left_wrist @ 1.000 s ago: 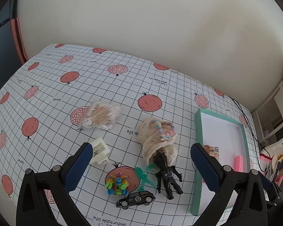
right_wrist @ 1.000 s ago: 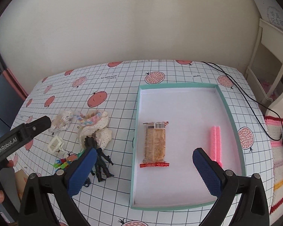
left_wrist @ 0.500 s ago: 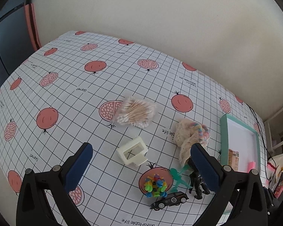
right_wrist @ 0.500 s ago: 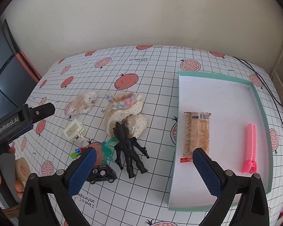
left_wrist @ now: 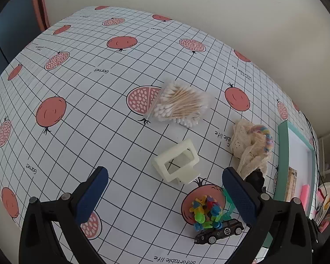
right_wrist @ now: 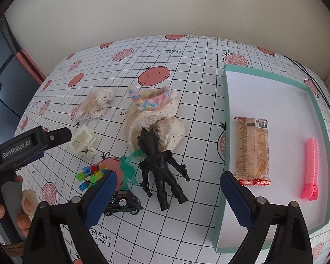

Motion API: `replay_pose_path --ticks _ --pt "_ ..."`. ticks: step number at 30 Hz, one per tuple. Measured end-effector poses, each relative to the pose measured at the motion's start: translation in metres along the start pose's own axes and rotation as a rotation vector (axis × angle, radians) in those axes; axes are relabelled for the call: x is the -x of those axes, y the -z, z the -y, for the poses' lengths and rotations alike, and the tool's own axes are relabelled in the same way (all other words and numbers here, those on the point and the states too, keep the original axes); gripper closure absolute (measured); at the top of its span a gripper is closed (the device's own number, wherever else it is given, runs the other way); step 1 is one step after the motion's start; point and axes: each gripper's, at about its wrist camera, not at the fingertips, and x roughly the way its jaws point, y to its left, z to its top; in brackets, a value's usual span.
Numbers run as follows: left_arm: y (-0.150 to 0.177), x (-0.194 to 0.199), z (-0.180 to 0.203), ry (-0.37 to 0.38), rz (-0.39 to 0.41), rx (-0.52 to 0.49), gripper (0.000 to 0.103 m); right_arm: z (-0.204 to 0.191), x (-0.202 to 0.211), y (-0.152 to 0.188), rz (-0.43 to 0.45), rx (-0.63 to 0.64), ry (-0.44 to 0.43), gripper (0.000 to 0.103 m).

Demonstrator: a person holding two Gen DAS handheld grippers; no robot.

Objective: Organize objects
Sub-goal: 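Grasp the white plastic clip with the left tool while the right tool approaches the black figure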

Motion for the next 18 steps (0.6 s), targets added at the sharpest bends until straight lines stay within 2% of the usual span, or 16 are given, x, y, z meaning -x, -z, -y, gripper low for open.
replay_pose_path --ticks 14,18 --pt "-0.003 -0.027 0.0 0.013 -0.022 -0.013 0.0 -0.005 -0.024 0.001 -0.051 0.011 -0.028 0.021" --pt "-0.003 -0.029 0.004 -0.004 -0.01 -0.04 0.0 -0.005 -0.029 0.002 -0.062 0.009 -0.029 0.023"
